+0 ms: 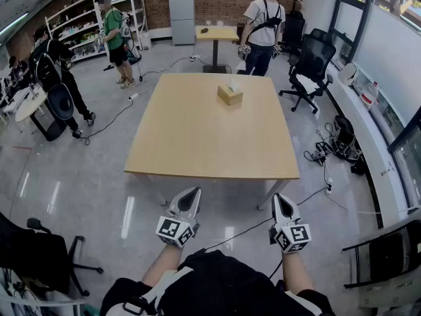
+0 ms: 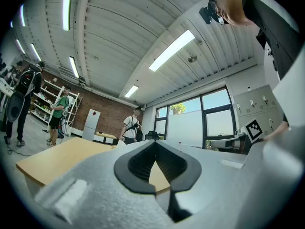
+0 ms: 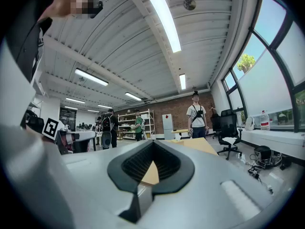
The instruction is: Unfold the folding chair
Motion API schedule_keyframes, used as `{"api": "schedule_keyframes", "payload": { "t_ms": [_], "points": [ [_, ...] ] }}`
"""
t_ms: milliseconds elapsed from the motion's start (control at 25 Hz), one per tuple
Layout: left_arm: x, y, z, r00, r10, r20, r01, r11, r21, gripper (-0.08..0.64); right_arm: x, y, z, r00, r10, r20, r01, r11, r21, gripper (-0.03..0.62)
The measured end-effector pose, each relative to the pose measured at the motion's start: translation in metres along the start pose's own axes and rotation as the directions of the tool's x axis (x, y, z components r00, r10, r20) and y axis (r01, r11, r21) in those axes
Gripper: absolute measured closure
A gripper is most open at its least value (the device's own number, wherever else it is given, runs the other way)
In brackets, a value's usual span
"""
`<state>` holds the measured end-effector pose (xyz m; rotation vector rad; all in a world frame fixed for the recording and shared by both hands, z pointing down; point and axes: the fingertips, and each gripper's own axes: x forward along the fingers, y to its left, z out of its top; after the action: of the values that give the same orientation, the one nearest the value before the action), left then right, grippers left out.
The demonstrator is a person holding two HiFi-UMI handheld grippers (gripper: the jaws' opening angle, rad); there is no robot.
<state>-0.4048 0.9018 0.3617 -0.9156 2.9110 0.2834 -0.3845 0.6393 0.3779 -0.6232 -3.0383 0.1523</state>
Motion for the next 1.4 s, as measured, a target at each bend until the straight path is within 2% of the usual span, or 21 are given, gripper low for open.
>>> {"api": "schedule_keyframes", "payload": {
  "t_ms": [360, 560, 760, 1000, 1080, 1280, 1400],
  "points": [
    [-0.004, 0.007, 0.000, 1.000, 0.012, 0.000, -0.012, 1.000, -0.011, 0.558, 0.005, 0.011, -0.001, 1.000, 0.016, 0.010, -0.016, 1.000, 0.016, 0.588],
    [0.004, 0.006, 0.001, 1.000, -0.007, -0.005, 0.007, 1.000, -0.005, 0.558, 0.006, 0.010, 0.001, 1.000, 0.002, 0.029, -0.003, 0.999, 0.032, 0.588],
    [0.019, -0.003, -0.008, 0.998, -0.052, -0.025, 0.051, 0.998, -0.020, 0.558, -0.009, -0.003, -0.001, 0.999, -0.040, 0.025, 0.039, 0.999, 0.036, 0.588],
    [0.060, -0.025, -0.017, 0.987, -0.157, -0.044, 0.155, 0.987, -0.047, 0.558, -0.024, -0.032, 0.005, 0.990, -0.131, 0.051, 0.129, 0.990, 0.051, 0.588],
    [0.079, -0.038, -0.020, 0.974, -0.222, -0.044, 0.220, 0.974, -0.061, 0.558, -0.036, -0.044, 0.009, 0.980, -0.190, 0.064, 0.187, 0.981, 0.053, 0.586],
    [0.113, -0.070, -0.038, 0.922, -0.385, -0.049, 0.380, 0.921, -0.091, 0.558, -0.077, -0.061, 0.011, 0.934, -0.344, 0.095, 0.340, 0.939, 0.058, 0.588],
    [0.133, -0.112, -0.046, 0.880, -0.472, -0.056, 0.466, 0.879, -0.101, 0.558, -0.115, -0.084, 0.010, 0.898, -0.432, 0.085, 0.427, 0.901, 0.073, 0.588]
  ]
}}
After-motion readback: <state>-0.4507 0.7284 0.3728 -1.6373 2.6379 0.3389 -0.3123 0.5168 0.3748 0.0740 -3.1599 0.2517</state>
